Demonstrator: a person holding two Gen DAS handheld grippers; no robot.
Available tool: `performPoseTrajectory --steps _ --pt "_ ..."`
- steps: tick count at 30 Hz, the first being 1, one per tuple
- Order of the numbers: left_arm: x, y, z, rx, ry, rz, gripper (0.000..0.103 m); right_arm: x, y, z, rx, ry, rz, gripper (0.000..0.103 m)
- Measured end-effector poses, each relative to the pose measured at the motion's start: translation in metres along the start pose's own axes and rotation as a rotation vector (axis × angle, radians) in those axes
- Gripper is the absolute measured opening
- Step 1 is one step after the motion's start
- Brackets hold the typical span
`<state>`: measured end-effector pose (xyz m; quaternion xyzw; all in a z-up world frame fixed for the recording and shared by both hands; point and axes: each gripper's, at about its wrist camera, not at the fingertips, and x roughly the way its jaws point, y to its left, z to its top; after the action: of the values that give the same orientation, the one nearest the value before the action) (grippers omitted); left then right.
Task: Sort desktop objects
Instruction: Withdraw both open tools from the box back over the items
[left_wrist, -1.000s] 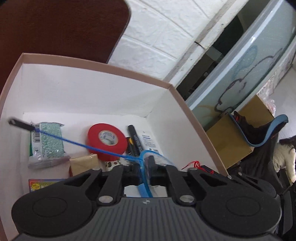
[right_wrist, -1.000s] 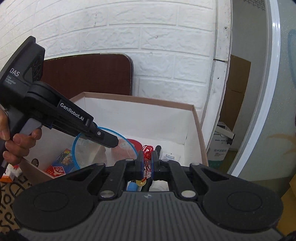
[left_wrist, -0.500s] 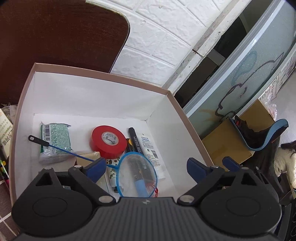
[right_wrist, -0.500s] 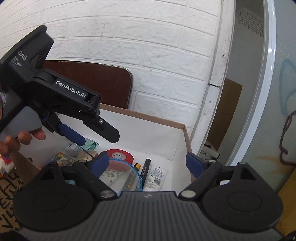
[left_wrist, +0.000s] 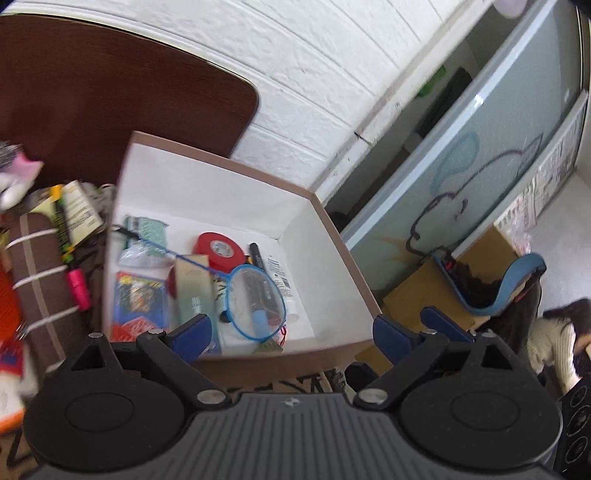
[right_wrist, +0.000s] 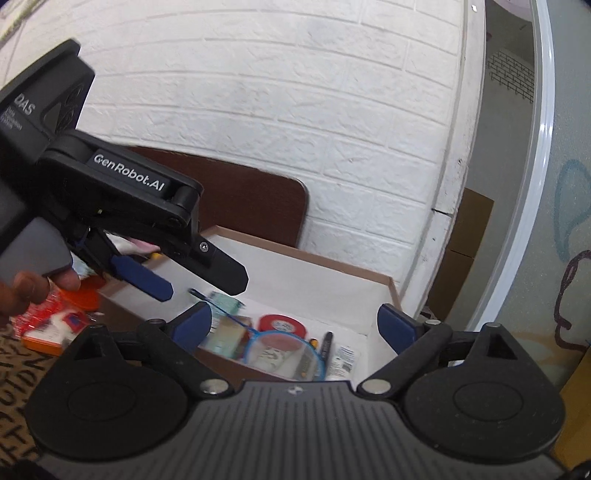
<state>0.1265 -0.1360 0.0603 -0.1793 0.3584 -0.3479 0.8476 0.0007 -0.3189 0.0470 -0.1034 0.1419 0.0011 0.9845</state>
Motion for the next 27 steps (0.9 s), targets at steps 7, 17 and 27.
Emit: performPoseTrajectory --steps 7,17,27 --pt "-0.075 0.036 -0.054 -0.120 -0.069 0.068 0.097 -0.027 0.057 -0.001 0.065 0.009 0.186 0.095" --pt "-0.144 0.129 -0.128 -0.346 -0.159 0.253 0.097 -0.019 0.153 -0.030 0.034 0.137 0.381 0.095" --pt "-0.153 0.184 -0.125 -0.468 -0.250 0.316 0.095 0.010 0.206 -0.037 -0.055 0.199 0.454 0.095"
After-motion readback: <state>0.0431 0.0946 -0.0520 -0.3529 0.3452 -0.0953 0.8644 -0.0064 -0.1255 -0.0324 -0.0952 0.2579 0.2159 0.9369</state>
